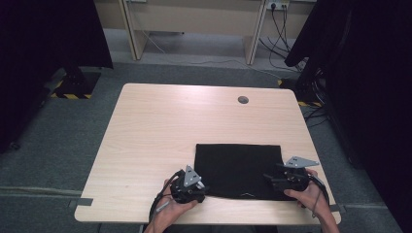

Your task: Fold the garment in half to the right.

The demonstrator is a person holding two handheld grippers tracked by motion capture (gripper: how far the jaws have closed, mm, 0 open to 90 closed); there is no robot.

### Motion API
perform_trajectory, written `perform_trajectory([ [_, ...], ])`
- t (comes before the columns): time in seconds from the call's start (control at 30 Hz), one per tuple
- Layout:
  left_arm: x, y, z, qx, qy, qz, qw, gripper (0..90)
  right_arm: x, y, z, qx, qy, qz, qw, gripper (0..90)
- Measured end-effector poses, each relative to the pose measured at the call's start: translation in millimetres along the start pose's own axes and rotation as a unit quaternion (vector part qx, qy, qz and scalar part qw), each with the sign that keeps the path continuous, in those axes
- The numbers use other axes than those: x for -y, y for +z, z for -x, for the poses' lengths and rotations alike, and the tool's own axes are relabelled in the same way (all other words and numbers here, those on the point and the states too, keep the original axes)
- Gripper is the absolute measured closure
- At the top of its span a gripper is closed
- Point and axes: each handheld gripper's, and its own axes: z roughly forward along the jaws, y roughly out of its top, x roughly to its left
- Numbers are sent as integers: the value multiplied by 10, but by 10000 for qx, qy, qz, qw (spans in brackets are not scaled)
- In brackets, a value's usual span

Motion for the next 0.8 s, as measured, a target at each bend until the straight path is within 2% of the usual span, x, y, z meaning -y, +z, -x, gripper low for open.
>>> perform_trajectory([
  [0.07,-7,5,-3,85,-49,15,10000,621,-1,0,-1,-8,11,-6,10000,294],
  [0.17,-19,19,-8,137,-77,24,9999,702,3,-1,-2,1,6,7,10000,295],
  [0.53,-51,62,56,280,90,9,9996,725,27,-61,58,30,18,-81,10000,295],
  [0.63,-56,69,55,337,53,5,9994,724,30,-79,70,21,69,-126,9999,297],
  [0.7,-56,71,50,359,20,14,9994,723,13,-118,57,119,106,-178,9997,311],
  [0.73,-57,71,51,356,41,7,9994,723,-9,-148,46,178,38,-162,9997,311],
  [0.8,-57,73,52,365,34,14,9993,721,-77,-207,17,242,5,43,9997,311],
])
